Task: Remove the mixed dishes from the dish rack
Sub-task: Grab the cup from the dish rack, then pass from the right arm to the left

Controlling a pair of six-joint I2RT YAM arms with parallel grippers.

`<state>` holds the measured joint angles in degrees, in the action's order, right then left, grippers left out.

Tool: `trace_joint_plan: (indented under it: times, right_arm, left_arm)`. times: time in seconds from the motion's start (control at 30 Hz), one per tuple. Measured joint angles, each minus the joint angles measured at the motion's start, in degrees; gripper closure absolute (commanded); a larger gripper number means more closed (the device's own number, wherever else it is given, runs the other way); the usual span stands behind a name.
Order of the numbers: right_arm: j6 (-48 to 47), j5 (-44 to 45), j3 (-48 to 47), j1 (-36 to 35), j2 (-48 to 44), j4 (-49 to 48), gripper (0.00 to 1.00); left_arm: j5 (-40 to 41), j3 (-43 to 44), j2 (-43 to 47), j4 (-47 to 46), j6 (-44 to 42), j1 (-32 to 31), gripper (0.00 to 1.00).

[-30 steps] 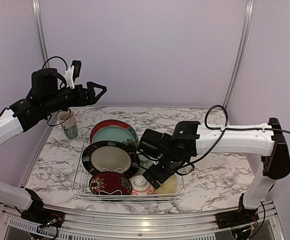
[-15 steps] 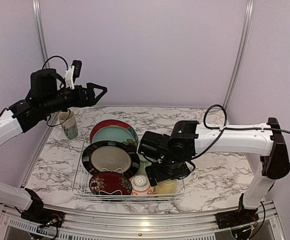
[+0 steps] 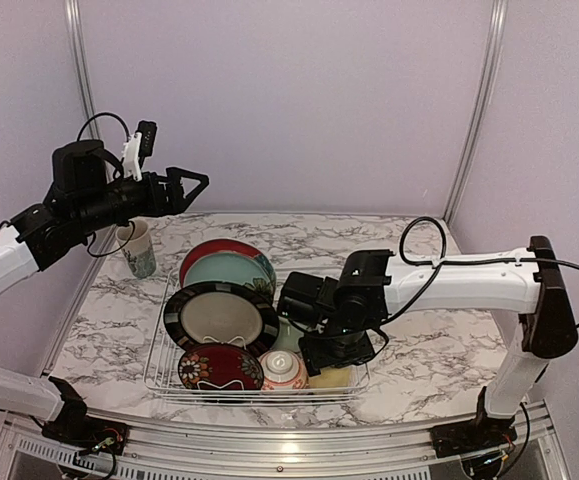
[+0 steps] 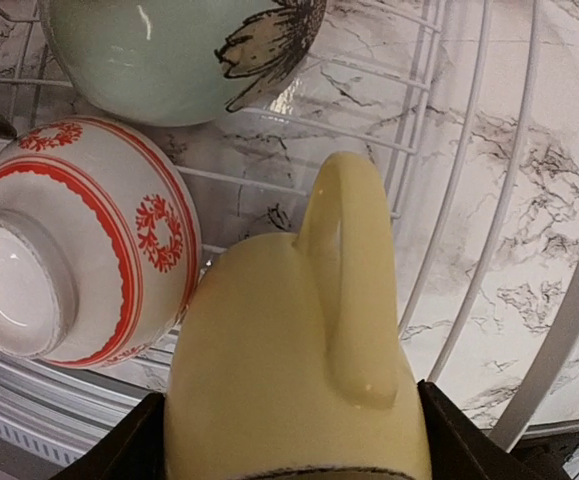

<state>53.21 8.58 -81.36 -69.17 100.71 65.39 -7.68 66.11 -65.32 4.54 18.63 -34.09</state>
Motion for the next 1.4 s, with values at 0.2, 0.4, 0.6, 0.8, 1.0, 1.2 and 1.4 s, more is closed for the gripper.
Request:
trace_joint_plan:
  times: [0.2,0.4,0.6,0.8,1.0,1.2,1.4]
  right_arm:
    - [-0.74,1.07,-0.02,0.0,-0.24,-0.09,0.54]
    - [-3.04,3.76,-1.66,0.04,-0.9,0.87,0.78]
    - [-6.95,5.11,-3.26,0.63,-5.44,-0.33,0.96]
    - [-11.34,5.7,-4.0,2.82,-10.01,-1.84,1.0]
    - [-17.35,3.17,0.17,9.94,-18.8,-9.31,1.0]
    - [-23.58,-8.39,10.62,23.21,-31.06,-26.14,1.0]
    - [-24.15,-22.49,17.79,33.2,-33.59,-45.0,1.0]
  left_arm:
    - [0.0,-0.09,0.0,0.0,0.02,0.0,0.01]
    - [0.22,-0.85,0.0,-0.66,0.63,0.0,0.01]
    - [0.48,-1.95,0.0,-0.87,1.88,0.0,0.01]
    - [1.33,-1.95,0.0,-0.87,2.86,0.0,0.01]
    - [1.97,-1.95,0.0,-1.42,4.61,-0.04,0.01]
    - [-0.5,-2.03,-0.33,-5.05,8.55,-0.04,0.01]
    - [-11.08,-2.14,-5.6,-15.58,17.49,-0.57,0.03]
